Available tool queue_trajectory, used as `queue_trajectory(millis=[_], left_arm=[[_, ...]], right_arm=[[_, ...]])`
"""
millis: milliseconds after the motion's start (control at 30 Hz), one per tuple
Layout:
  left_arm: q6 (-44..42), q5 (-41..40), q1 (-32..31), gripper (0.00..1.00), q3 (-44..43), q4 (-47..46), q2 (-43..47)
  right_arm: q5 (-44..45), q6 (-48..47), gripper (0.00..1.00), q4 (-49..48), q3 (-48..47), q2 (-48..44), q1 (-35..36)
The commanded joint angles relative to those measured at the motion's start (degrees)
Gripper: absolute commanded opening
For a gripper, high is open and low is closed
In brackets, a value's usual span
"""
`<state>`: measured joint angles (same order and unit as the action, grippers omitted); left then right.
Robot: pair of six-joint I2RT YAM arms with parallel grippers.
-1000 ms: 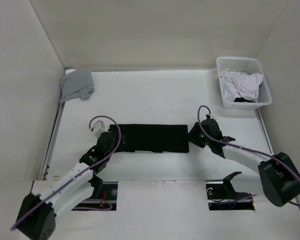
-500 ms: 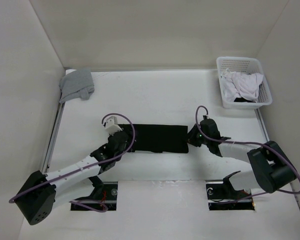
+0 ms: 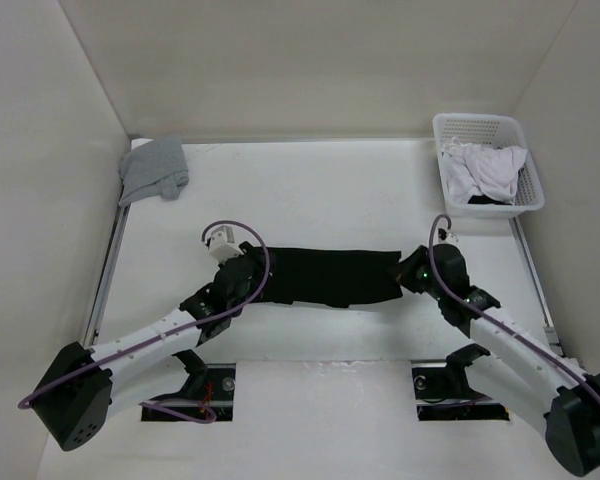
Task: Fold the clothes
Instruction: Fold the tank top
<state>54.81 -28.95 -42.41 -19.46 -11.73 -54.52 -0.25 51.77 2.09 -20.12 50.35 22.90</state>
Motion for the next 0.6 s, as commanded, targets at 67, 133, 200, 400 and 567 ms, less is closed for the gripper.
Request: queue_trajectory(millis=[67, 133, 200, 400, 567], left_arm=[[-1.89, 0.91, 0.88, 0.35, -3.21, -2.69, 0.99], [-2.42, 1.09, 1.41, 0.35, -2.95, -2.25, 2.48], [-2.77, 1.18, 2.38, 0.35, -2.42, -1.03, 4.94], [-4.79, 4.07, 9.57, 0.36, -1.63, 5.91, 13.20], [-5.50, 9.69, 19.41, 0.37, -0.75, 10.93, 20.94]], right_arm=[[5.16, -4.65, 0.02, 13.28, -11.94, 0.44, 6.83], [7.71, -4.83, 0.02, 13.91, -17.38, 5.09, 12.89], [9.91, -4.48, 0.03, 13.74, -23.44, 11.06, 18.25], [10.27, -4.57, 0.04, 13.65, -42.78, 31.79, 27.14], [8.52, -4.40, 0.08, 14.70, -58.52, 49.82, 31.81]])
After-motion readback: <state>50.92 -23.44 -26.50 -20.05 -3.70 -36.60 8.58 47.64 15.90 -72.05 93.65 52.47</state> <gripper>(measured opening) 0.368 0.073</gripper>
